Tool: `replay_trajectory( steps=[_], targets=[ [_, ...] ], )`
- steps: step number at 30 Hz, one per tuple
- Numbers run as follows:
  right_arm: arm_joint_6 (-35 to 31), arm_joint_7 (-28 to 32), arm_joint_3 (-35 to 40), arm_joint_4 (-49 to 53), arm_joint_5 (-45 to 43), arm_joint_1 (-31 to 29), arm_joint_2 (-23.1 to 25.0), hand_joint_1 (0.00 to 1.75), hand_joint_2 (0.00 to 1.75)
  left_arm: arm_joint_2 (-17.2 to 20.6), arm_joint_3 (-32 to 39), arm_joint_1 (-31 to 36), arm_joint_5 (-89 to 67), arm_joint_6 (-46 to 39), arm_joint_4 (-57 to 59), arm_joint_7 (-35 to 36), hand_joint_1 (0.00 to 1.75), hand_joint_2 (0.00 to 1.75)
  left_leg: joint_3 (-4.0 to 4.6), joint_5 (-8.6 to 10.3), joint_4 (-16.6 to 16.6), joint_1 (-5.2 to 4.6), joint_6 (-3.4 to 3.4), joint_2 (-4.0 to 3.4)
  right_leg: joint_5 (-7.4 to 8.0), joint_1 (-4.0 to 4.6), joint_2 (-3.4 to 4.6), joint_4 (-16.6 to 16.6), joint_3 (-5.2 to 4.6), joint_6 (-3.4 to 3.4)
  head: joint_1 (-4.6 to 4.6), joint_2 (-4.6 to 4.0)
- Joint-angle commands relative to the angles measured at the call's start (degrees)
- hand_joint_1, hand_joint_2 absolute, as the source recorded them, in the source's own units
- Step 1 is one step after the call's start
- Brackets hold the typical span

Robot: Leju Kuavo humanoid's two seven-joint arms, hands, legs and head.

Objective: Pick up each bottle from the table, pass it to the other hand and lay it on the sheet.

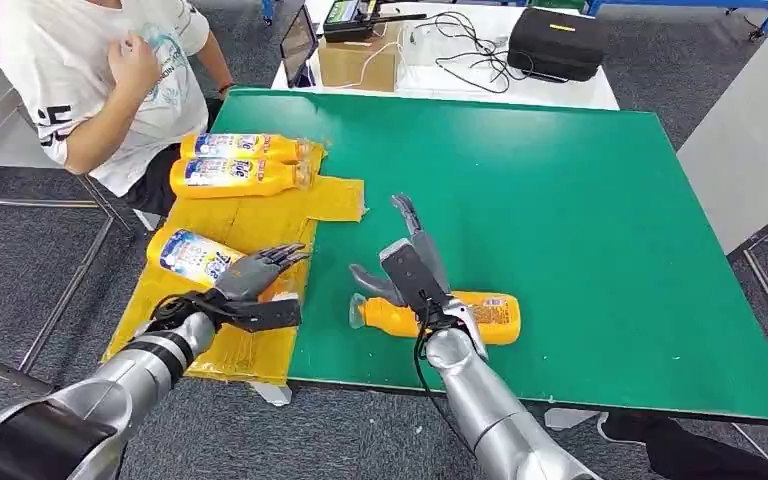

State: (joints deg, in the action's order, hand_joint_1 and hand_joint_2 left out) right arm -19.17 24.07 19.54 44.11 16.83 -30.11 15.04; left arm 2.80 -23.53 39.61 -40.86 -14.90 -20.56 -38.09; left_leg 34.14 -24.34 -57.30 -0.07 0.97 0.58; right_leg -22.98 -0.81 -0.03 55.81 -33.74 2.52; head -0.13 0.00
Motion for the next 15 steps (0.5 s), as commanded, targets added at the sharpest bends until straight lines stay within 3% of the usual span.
replay_trajectory(
  steps=[1,10,15],
  targets=[
    [-0.19,-2.28,3.98,-7.83,3.72,-3.72,-3.79,0.0,1.75,0.28,5.54,-6.65,16.73,3.51,-16.46,-1.91,0.0,1.75,0.06,-0.02,0.0,0.03,-0.04,0.01,-0.02,0.04,-0.04,-0.02,-0.04,-0.05,-0.02,0.0],
    [0.31,-4.84,6.14,-7.42,7.68,-3.08,-5.85,0.0,1.75,1.36,5.61,-9.89,26.25,7.83,-24.6,-1.91,0.0,1.75,0.13,-0.1,-0.05,0.08,-0.07,-0.06,-0.06,0.09,0.02,0.01,-0.08,-0.09,0.0,0.0],
    [0.6,-10.23,9.35,-4.66,15.86,-0.2,-10.66,0.0,1.75,-1.82,12.09,-11.59,35.23,16.06,-28.29,-1.91,0.0,1.75,0.13,-0.07,-0.01,0.08,-0.05,0.08,-0.07,0.09,-0.12,-0.04,-0.03,-0.07,-0.02,0.0]
  ],
)
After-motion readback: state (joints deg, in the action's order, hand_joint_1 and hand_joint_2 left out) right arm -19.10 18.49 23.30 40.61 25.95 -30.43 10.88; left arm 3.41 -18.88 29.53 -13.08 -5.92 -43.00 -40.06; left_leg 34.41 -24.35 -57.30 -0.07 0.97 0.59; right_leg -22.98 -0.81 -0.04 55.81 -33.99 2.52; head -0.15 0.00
